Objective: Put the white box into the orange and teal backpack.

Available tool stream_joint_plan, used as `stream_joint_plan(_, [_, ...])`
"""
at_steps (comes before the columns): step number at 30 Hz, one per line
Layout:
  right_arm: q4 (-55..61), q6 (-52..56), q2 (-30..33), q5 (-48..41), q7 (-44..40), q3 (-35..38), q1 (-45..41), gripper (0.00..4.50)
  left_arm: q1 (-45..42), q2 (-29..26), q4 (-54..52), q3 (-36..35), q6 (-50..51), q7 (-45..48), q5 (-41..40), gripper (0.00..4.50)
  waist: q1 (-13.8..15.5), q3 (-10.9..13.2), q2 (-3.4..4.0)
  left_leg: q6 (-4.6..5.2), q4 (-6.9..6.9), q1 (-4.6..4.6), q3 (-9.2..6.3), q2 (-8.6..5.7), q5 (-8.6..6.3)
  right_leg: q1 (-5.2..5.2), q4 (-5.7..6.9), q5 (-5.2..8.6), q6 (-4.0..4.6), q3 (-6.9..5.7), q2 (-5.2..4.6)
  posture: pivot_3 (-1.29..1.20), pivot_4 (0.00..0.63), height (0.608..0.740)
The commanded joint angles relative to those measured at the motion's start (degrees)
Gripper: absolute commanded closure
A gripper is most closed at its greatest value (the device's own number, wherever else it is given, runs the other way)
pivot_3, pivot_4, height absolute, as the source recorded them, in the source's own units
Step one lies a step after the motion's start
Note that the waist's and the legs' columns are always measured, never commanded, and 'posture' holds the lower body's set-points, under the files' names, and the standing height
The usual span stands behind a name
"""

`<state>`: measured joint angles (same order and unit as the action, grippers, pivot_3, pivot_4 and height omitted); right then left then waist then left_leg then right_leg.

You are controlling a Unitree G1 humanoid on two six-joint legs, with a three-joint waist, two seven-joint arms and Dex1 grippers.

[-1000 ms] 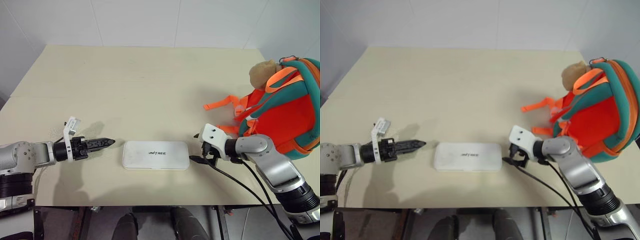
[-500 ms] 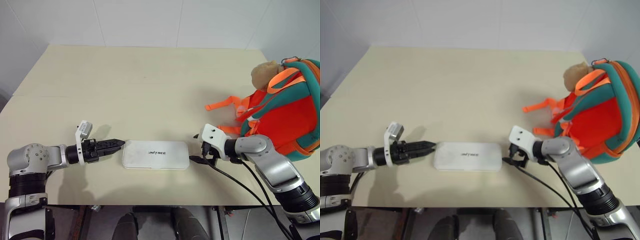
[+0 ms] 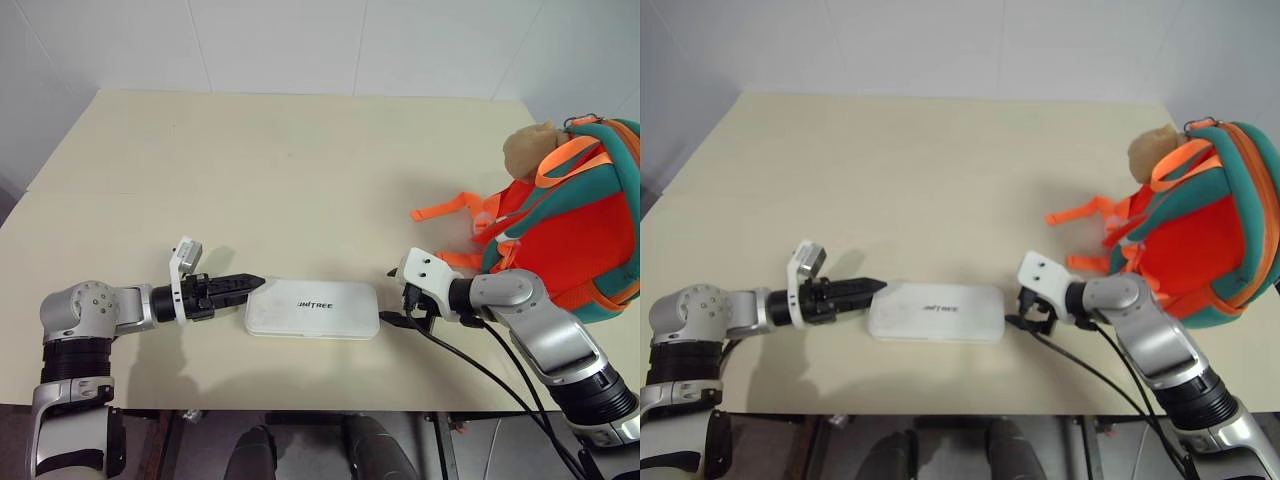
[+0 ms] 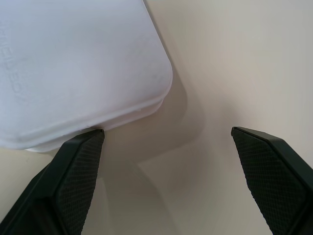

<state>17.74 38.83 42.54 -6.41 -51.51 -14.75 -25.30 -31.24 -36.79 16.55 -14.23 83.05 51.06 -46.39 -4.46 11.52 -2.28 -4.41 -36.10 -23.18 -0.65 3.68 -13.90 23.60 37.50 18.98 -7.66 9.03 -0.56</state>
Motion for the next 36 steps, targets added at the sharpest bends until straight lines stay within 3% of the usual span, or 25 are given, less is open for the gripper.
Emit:
stream_joint_plan(1, [1.63,-0.36,-0.05,-0.14,0.31,0.58,0.1,0.06,0.79,0.0,-1.52,1.32,2.59,-0.07,-1.08,0.0,-0.01,0.0,0.0,0.0,0.0,0.0,0.0,0.0,0.0,0.0,0.0,0.0,0.0,0.0,0.0,0.0,0.15,0.74])
stream_joint_plan(13, [2.01,-0.73,-0.12,-0.26,0.63,0.43,0.75,0.06,4.23,-6.99,-5.44,4.41,7.74,1.14,-1.84,0.0,-0.36,0.0,0.0,0.0,0.04,0.02,0.0,0.0,-0.01,0.01,-0.01,0.0,0.01,0.01,0.0,0.0,0.15,0.74])
stream_joint_plan(21, [2.19,-1.22,-0.31,-0.18,0.78,0.29,1.27,0.06,7.15,-10.83,-5.73,1.56,7.44,0.63,-2.17,0.0,-0.52,0.0,-0.01,-0.01,0.07,0.06,0.0,0.01,-0.01,0.01,-0.01,0.02,0.04,0.01,0.0,0.0,0.15,0.74])
stream_joint_plan(30, [2.27,-1.35,-0.47,-0.28,0.84,0.13,1.44,0.06,13.38,-10.72,-11.92,-0.9,9.45,-3.17,-9.82,0.0,-0.42,-0.01,-0.01,-0.04,0.11,0.07,0.0,0.01,-0.03,0.01,-0.03,0.04,0.08,0.01,-0.01,0.0,0.15,0.74])
stream_joint_plan(36, [1.28,-1.75,-0.64,-0.14,0.73,0.0,0.81,0.06,15.14,-6.31,-11.32,-4.01,9.45,-8.87,-14.27,0.0,-0.31,-0.01,-0.01,-0.05,0.09,0.08,0.0,0.01,-0.05,0.0,-0.06,0.05,0.08,0.0,-0.03,0.0,0.15,0.74])
